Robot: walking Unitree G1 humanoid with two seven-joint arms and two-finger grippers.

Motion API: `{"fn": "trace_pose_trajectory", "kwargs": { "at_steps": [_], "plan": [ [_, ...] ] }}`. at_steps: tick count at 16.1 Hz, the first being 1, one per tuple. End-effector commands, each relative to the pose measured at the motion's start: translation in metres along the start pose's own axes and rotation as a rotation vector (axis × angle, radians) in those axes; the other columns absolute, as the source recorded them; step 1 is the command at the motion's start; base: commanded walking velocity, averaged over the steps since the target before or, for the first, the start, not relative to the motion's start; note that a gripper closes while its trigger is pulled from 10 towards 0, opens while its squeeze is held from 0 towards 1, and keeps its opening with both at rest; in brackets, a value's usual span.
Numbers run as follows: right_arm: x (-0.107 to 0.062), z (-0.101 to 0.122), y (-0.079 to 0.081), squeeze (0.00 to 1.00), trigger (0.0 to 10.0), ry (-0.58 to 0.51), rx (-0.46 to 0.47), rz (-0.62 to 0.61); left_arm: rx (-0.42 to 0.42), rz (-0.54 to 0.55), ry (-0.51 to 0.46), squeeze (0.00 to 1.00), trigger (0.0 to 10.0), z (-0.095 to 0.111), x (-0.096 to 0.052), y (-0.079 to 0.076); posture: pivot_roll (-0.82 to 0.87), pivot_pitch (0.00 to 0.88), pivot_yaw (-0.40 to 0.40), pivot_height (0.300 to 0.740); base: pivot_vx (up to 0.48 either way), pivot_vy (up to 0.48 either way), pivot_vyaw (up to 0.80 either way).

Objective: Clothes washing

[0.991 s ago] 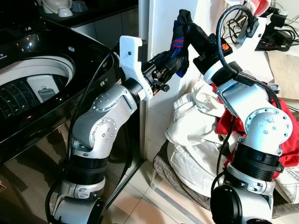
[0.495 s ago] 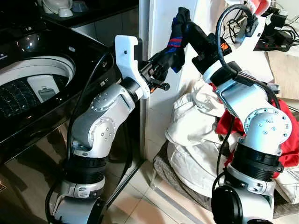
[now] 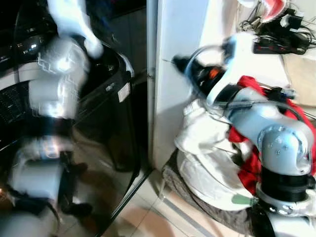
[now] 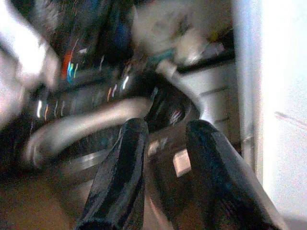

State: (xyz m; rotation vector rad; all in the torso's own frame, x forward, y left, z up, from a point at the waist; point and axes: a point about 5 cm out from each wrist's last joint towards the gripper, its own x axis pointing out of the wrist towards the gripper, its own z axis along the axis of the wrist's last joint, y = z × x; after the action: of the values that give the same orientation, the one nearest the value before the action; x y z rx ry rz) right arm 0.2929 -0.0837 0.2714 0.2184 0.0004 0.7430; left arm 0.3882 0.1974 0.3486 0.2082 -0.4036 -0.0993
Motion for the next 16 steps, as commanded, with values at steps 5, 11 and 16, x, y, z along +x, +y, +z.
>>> {"fn": "trace_pose_trajectory", "kwargs": {
  "at_steps": [5, 11, 16],
  "plan": [
    [0.008, -0.008, 0.012, 0.00, 10.0, 0.064, -0.121, 0.006, 0.660, 0.097, 0.427, 0.00, 8.5, -0.045, 0.005, 0.036, -0.06, 0.000, 0.042, 0.740, 0.000, 0.000, 0.00],
    [0.006, -0.007, 0.011, 0.00, 10.0, 0.050, -0.156, -0.024, 0.744, 0.156, 0.684, 1.00, 10.0, -0.084, -0.023, 0.070, -0.08, 0.000, 0.043, 0.740, 0.000, 0.000, 0.00],
    [0.007, -0.008, 0.011, 0.00, 10.0, 0.054, -0.171, -0.033, 0.696, 0.140, 0.677, 1.00, 10.0, -0.085, -0.022, 0.067, -0.07, 0.000, 0.040, 0.740, 0.000, 0.000, 0.00]
  ]
}}
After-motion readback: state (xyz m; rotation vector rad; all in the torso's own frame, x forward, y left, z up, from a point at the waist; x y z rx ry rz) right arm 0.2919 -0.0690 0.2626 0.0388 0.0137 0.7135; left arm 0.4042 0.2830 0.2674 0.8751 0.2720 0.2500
